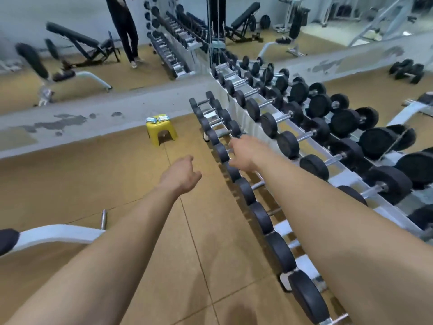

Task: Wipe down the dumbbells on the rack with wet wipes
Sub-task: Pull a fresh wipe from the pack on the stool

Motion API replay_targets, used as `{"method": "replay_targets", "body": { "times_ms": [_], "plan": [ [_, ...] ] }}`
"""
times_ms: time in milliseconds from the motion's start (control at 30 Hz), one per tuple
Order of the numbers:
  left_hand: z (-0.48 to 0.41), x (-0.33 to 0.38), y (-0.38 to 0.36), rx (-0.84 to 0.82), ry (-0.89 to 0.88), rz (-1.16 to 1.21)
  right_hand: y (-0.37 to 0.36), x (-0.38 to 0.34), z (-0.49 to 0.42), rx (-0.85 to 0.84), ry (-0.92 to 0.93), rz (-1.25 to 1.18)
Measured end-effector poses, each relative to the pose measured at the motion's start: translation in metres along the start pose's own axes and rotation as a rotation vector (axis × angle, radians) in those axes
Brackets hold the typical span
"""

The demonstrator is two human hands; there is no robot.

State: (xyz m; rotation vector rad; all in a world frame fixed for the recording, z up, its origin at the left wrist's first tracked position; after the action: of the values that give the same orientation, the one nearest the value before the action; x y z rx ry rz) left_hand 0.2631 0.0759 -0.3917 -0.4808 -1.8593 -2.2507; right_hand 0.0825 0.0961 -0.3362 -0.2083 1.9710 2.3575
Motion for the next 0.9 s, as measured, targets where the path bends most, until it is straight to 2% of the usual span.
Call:
{"method": "replay_targets", "body": {
  "times_ms": [267, 467, 733, 900],
  "plan": [
    [-0.113, -0.077, 0.066, 0.042, 0.100, 0.022, 0.033, -0.061, -0.145, 0.020, 0.102, 0.035],
    [-0.224, -0.086, 0.086, 0.067, 0.161, 0.027, 0.048, -0.064, -0.269, 0.034, 0.173, 0.076],
    [-0.361, -0.082, 0.119, 0.117, 0.236, 0.086, 0.075, -0.047, -0.432, -0.040, 0.228, 0.081],
    [-0.445, -0.098, 0.141, 0.116, 0.250, 0.102, 0.080, -0.063, -0.529, -0.080, 0.260, 0.089]
  ]
}}
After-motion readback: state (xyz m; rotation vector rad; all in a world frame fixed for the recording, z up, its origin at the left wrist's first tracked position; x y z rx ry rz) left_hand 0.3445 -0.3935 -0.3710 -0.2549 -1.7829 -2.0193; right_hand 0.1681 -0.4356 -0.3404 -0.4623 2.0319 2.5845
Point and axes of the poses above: each hand's wrist, its own z-axis away from the middle knuckle, its own y-axis out of the back of the hand, x = y × z, the point moved 8 cm from there along -z, towards the middle knuckle, and after that the axes turned 3 degrees about y, right-handed, at the moved point
